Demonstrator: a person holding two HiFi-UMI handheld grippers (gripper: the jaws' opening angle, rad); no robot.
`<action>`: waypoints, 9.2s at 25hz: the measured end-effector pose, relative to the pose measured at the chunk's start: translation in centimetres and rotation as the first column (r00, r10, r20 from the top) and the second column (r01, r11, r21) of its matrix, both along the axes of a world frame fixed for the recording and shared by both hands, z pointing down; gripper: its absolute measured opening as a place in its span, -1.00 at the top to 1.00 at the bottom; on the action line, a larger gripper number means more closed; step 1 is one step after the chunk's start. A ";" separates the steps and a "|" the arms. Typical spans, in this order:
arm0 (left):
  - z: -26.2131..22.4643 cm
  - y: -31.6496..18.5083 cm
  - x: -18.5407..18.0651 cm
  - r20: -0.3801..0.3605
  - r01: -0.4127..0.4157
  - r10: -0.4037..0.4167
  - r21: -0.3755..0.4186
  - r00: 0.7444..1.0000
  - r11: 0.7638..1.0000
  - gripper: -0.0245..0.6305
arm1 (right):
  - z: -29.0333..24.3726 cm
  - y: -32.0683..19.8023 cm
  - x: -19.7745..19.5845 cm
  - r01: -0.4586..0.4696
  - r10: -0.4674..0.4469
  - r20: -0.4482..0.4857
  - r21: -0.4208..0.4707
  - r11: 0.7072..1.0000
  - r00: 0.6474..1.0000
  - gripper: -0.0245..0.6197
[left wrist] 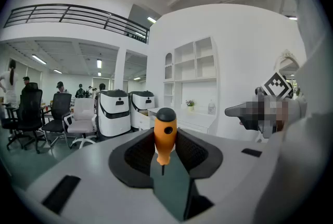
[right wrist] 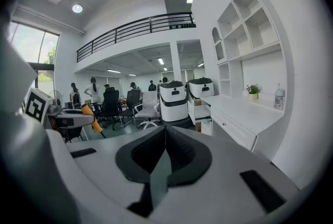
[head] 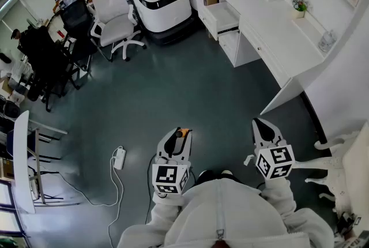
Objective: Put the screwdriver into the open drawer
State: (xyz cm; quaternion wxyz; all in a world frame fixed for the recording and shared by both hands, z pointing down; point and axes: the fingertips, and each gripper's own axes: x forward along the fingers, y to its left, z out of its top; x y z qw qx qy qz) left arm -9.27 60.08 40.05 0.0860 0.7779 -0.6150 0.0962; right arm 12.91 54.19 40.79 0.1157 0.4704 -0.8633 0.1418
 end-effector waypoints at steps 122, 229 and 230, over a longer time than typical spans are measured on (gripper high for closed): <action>3.1 -47.7 0.4 -0.034 -0.114 0.114 -0.003 0.993 0.993 0.52 | 4.7 -45.8 -0.4 -0.076 0.076 0.001 -0.068 0.995 0.997 0.82; 14.9 -95.3 1.7 -0.505 -0.296 0.088 -0.349 0.859 0.889 0.52 | 8.4 -89.8 -9.1 -0.071 0.063 -0.049 -0.193 0.979 0.997 0.82; 15.8 -95.4 2.0 -0.526 -0.296 0.060 -0.378 0.848 0.877 0.52 | 8.6 -89.9 -9.1 -0.068 0.059 -0.050 -0.202 0.977 0.997 0.82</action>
